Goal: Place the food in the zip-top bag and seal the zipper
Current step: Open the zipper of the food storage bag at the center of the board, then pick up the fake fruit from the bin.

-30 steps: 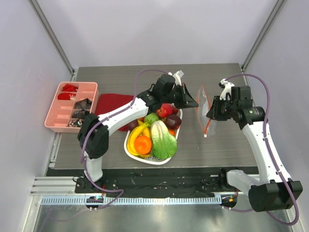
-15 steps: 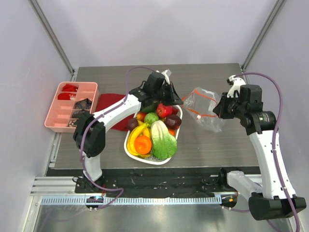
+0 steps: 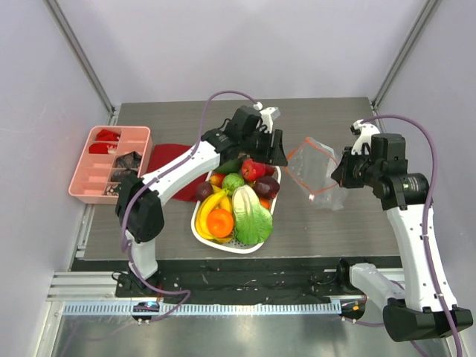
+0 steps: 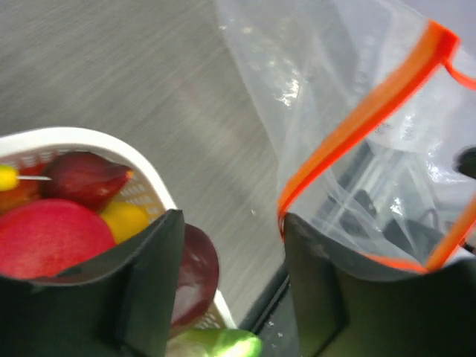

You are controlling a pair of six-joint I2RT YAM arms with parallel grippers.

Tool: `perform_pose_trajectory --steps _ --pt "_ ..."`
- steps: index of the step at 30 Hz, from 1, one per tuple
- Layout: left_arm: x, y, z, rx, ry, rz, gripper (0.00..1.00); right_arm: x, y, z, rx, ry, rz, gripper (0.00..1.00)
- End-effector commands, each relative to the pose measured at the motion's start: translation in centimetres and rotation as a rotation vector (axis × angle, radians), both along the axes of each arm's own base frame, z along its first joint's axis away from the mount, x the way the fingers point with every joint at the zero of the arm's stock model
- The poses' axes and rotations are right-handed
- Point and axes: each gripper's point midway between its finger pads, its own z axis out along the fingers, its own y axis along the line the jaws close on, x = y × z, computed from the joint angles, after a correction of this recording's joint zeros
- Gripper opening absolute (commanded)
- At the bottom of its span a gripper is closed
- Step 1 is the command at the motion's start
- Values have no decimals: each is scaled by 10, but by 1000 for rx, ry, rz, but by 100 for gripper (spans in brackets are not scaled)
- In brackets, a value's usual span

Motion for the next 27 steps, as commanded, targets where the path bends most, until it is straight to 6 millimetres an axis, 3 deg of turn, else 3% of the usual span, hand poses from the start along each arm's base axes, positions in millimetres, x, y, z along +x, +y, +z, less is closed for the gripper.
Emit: perform_pose_trajectory --steps 1,5,9,15,18,23,24,27 --pt "-23 1 59 -90 -171 -211 73 2 -2 -9 12 21 -34 1" --pt "-39 19 83 -82 -259 -295 91 1 -2 -13 12 27 -36 1" --pt "-49 49 89 -15 -305 -322 92 1 -3 -17 8 35 -41 1" --pt "-27 109 88 127 -411 -312 92 1 0 -27 30 49 -45 1" --pt "-29 139 86 159 -406 -340 91 2 3 -34 44 72 -35 1" --pt "-60 177 70 286 -431 -421 89 4 9 -37 69 86 -13 1" --pt "-66 183 57 308 -407 -421 89 5 9 -40 72 93 -14 1" --pt "-89 201 59 329 -432 -413 86 7 10 -43 72 105 -14 1"
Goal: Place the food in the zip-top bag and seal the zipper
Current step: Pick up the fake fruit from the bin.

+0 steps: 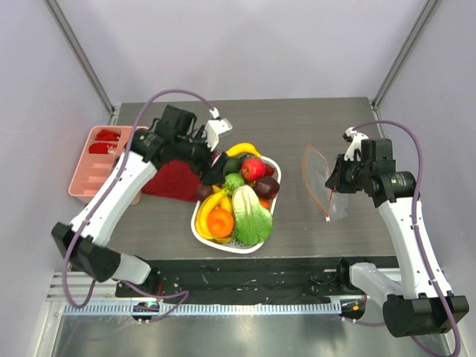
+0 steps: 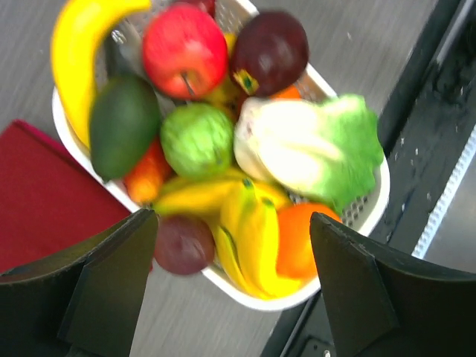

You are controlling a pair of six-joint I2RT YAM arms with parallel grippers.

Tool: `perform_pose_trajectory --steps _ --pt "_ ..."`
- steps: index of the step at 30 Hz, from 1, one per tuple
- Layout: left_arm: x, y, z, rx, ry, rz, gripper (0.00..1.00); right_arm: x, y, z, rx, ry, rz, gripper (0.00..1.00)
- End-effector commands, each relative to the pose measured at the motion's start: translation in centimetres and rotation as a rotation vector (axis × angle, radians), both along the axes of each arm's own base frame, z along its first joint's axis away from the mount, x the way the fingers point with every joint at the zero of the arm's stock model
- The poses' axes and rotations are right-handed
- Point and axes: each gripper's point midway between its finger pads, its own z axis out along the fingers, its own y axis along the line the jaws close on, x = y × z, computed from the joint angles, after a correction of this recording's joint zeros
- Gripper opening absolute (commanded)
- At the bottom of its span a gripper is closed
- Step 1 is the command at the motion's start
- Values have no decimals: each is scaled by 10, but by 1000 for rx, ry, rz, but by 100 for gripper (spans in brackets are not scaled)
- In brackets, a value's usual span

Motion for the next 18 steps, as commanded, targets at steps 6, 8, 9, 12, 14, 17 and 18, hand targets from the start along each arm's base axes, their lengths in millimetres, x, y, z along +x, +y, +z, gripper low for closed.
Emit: perform_pose_trajectory --steps 6,8,9,12,14,17,18 --pt "-88 24 -17 118 -169 -296 89 10 5 1 35 -18 -6 1" --pt "-113 17 -29 154 -222 -447 90 10 5 1 36 -18 -5 1" --pt "-115 16 -33 197 -299 -533 92 10 5 1 34 -17 -5 1" --pt "-134 5 -49 270 -382 -737 92 11 6 1 36 -16 -1 1" --pt "-135 -4 -58 326 -422 -852 93 11 7 1 41 -19 5 1" --pt "-130 -11 -61 375 -442 -932 93 10 7 1 41 -17 12 1" --pt "-127 -14 -68 398 -423 -957 93 10 8 1 43 -18 12 1"
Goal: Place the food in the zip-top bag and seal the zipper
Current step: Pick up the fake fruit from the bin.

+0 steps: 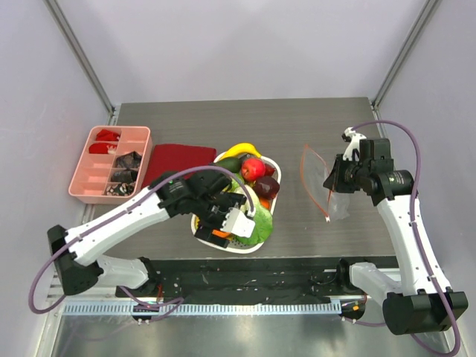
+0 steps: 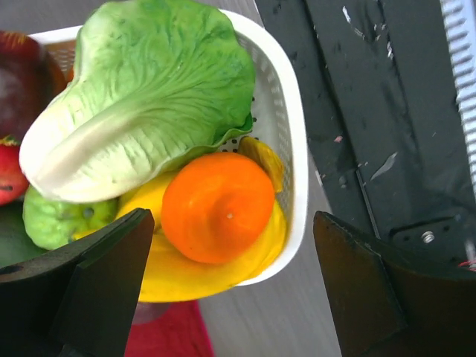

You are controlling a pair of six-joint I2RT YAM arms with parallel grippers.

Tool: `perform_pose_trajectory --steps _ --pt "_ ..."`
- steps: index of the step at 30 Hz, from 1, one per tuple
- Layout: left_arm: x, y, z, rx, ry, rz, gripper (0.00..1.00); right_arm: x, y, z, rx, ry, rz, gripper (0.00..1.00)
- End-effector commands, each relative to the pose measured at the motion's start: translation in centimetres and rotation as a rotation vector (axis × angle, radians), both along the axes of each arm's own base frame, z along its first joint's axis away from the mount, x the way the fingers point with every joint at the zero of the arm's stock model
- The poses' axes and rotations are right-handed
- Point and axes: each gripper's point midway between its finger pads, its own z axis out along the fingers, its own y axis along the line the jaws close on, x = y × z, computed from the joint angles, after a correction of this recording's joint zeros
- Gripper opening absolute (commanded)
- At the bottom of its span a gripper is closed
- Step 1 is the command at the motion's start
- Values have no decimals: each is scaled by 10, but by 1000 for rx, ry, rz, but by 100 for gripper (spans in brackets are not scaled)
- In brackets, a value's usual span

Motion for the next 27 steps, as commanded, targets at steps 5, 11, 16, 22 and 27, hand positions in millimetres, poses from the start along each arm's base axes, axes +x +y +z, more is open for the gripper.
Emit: perform_pose_trajectory --steps 5,11,16,22,27 --pt "31 -6 -23 180 -136 -225 91 8 4 6 15 -37 19 1" --pt "33 4 -45 291 -111 -273 86 6 2 5 5 -29 22 1" --pt "32 7 -54 339 -73 -280 86 7 2 5 3 -33 22 1" --pt "30 5 -48 347 -44 -283 79 6 1 7 -2 -39 20 1" --pt "30 6 -50 358 -37 -287 75 6 0 7 -5 -40 17 1"
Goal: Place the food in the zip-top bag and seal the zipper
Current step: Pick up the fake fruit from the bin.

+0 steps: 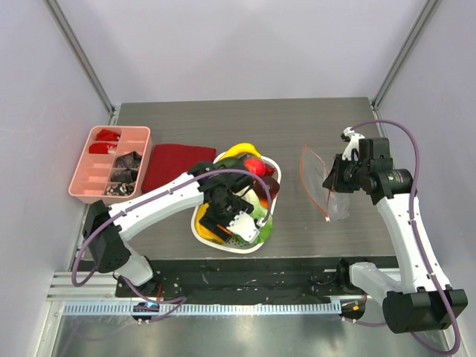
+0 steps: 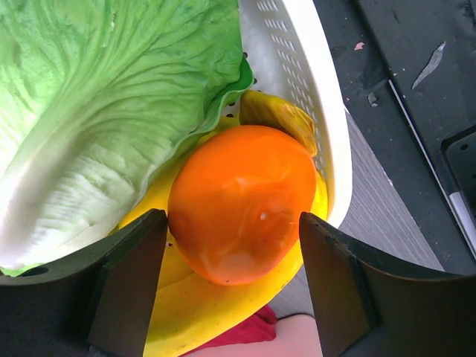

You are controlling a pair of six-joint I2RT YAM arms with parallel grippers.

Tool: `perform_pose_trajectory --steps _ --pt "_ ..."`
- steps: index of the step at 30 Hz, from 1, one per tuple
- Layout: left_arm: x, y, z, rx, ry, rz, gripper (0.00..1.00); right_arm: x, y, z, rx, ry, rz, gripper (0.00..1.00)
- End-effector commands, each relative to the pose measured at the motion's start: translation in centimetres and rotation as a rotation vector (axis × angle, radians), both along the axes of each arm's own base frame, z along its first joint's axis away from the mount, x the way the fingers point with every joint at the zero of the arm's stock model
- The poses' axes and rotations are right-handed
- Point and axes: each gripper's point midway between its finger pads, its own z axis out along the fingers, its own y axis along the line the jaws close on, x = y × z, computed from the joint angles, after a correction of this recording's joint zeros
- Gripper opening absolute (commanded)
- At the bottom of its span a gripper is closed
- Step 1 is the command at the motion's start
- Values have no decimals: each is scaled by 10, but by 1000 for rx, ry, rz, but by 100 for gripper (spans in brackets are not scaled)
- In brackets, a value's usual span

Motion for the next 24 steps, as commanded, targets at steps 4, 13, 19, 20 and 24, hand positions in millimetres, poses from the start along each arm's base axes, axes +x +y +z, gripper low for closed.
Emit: perform_pose_trajectory --steps 4,13,19,20,24 --pt "1 1 -3 17 -8 -21 85 5 -2 9 -11 -52 3 1" --pt "3 -4 -17 45 20 -18 93 5 -2 10 -12 -53 3 1" --pt "-6 -2 -11 54 69 -17 68 5 -2 9 -14 -50 1 1" --pt "-7 -2 -9 49 74 -15 64 6 -2 9 -14 -52 1 1" --pt "-15 1 7 29 73 -22 51 5 -2 9 -14 -52 4 1"
